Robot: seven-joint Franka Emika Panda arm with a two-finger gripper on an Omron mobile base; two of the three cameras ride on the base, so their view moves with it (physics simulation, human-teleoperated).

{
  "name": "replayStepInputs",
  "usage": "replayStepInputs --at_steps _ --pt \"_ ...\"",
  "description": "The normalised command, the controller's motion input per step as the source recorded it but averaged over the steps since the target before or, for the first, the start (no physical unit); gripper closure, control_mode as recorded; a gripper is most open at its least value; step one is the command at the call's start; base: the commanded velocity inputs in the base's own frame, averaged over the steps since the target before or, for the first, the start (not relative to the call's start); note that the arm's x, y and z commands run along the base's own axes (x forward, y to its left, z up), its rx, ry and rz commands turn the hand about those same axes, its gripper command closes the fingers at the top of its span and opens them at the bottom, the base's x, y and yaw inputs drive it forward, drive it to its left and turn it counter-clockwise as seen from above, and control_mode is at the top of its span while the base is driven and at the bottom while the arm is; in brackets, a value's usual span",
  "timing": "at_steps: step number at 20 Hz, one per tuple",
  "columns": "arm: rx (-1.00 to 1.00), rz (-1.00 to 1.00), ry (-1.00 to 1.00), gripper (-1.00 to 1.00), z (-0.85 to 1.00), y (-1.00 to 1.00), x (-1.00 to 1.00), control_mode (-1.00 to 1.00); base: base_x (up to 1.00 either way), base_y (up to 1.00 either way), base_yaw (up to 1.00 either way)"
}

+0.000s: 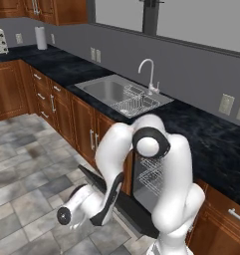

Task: Open the dishwasher door and pull out the top rack.

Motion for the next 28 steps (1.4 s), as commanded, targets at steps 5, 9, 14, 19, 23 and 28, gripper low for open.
replayStepInputs --at_steps 5,9,14,19,23,28 --pt "-0.01 -0.1 0.09 -1.0 0.67 -0.52 0.01 -1.0 0.0 0.0 0.0" --pt "-0.01 -0.13 0.12 -1.0 0.53 -0.58 0.06 -1.0 0.0 0.0 0.0" --pt "-0.1 -0.16 0.02 -1.0 0.39 -0.49 0.2 -1.0 0.0 0.0 0.0" --pt "-0.07 -0.15 0.03 -1.0 0.27 -0.47 0.23 -1.0 0.0 0.0 0.0" --pt "-0.01 -0.08 0.03 -1.0 0.03 -0.42 0.28 -1.0 0.0 0.0 0.0" --pt "-0.01 -0.03 0.04 -1.0 0.0 -0.3 0.34 -1.0 0.0 0.0 0.0"
